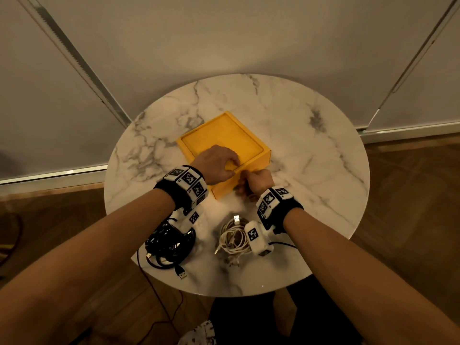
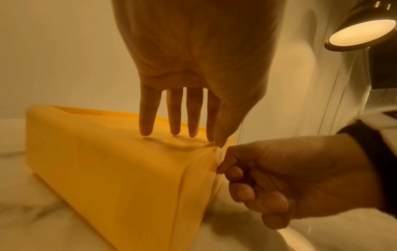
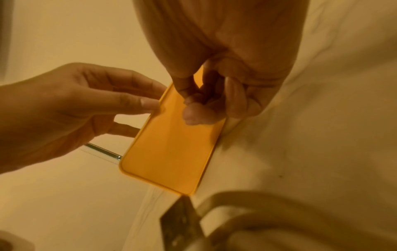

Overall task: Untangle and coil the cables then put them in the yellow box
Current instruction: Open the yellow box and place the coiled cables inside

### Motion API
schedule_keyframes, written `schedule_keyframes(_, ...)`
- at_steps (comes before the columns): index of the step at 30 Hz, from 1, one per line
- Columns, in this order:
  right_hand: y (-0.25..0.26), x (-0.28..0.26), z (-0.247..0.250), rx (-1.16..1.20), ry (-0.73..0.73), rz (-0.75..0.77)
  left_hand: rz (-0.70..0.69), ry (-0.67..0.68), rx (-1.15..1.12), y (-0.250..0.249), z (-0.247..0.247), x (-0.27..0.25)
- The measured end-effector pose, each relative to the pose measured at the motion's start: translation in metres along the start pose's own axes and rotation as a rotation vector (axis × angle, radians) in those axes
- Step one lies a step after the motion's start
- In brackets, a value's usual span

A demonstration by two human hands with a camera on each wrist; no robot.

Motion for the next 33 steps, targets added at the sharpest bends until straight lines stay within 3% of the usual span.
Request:
schedule_keyframes(4,0.003,-0.001,0.002,-0.033,-0.036,-0.008,-0.004,-0.094,0.158,-0.008,0.003,-0.006)
schedule_keyframes(9,-0.020,-0.008,0.017,-0.070,-0.057,-0.099,0.035,-0.124,0.180,-0.006,0.010,-0.005)
schedule_keyframes(13,0.006,-0.005,0.021,-0.189,-0.033,0.126,0.072,-0.123,0.141,0.002,0.012,-0.002)
schedule_keyframes(17,0.049,0.003,0.044,-0.307,-0.192,0.369,0.084,-0.138,0.153,0.001,0.010,-0.002)
schedule_keyframes(21,0.060,0.000,0.056,-0.504,-0.218,0.561,0.087,-0.160,0.128,0.002,0.012,-0.003)
schedule_keyframes(27,0.058,0.007,0.052,-0.836,-0.144,0.686,0.089,-0.132,0.139,0.001,0.012,-0.001)
schedule_keyframes(33,0.060,0.004,0.050,-0.914,-0.160,0.782,0.099,-0.127,0.147,0.002,0.012,0.001)
Point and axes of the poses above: each hand's wrist, its own x-axis towards the middle knuckle, its own z-axis out of the back of the hand, y = z × x, the point moved 9 cm from there along x, towards the middle knuckle, and after that the axes turned 10 degrees about -y, right-handed, at the moved point
